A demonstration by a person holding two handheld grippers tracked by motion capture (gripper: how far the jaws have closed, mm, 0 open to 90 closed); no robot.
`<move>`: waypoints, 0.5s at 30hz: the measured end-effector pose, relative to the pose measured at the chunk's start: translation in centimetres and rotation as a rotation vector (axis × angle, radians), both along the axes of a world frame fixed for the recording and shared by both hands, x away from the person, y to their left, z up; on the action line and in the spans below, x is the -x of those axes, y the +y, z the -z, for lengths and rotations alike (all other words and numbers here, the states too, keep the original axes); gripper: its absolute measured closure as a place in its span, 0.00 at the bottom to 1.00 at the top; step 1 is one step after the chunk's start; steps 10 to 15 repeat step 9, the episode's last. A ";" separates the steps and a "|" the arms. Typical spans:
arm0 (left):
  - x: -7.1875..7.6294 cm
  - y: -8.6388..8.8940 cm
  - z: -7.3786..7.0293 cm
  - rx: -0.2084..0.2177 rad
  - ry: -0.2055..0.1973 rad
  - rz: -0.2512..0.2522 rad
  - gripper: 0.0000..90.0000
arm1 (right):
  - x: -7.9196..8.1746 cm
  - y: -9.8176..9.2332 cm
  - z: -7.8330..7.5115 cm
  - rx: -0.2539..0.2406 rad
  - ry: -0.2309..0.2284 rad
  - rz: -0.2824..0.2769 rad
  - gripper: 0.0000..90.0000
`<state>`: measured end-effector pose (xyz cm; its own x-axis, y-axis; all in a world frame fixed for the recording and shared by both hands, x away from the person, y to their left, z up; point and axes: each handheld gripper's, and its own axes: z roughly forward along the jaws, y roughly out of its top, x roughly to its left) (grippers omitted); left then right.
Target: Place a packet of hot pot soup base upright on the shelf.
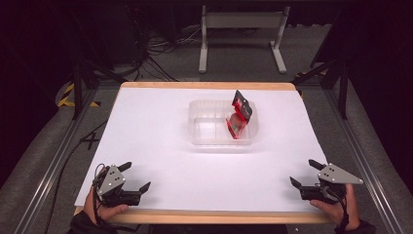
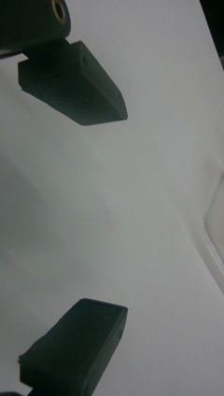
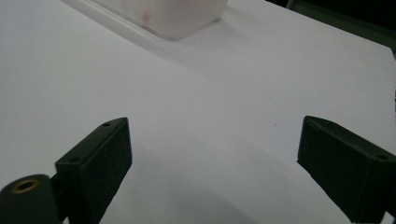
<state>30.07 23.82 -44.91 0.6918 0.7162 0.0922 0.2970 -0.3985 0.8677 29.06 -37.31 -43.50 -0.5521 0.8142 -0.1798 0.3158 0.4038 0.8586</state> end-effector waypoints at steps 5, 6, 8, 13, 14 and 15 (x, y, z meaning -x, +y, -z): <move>-0.1 0.0 0.1 0.000 0.004 0.002 0.09 | 0.1 -0.1 -0.1 0.000 -0.005 0.006 0.12; -0.1 0.0 0.1 0.001 0.004 0.001 0.09 | 0.1 0.0 -0.1 0.002 -0.004 0.008 0.12; -0.1 0.0 0.1 0.002 0.003 0.000 0.09 | 0.0 0.0 -0.1 0.002 -0.004 0.007 0.12; -0.1 0.0 0.1 0.002 0.004 -0.002 0.09 | 0.0 0.0 0.0 0.005 -0.001 0.010 0.12; -0.1 0.0 0.1 0.002 0.004 -0.002 0.09 | 0.0 0.0 0.0 0.005 -0.001 0.010 0.12; -0.1 0.0 0.1 0.002 0.004 -0.002 0.09 | 0.0 0.0 0.0 0.005 -0.001 0.010 0.12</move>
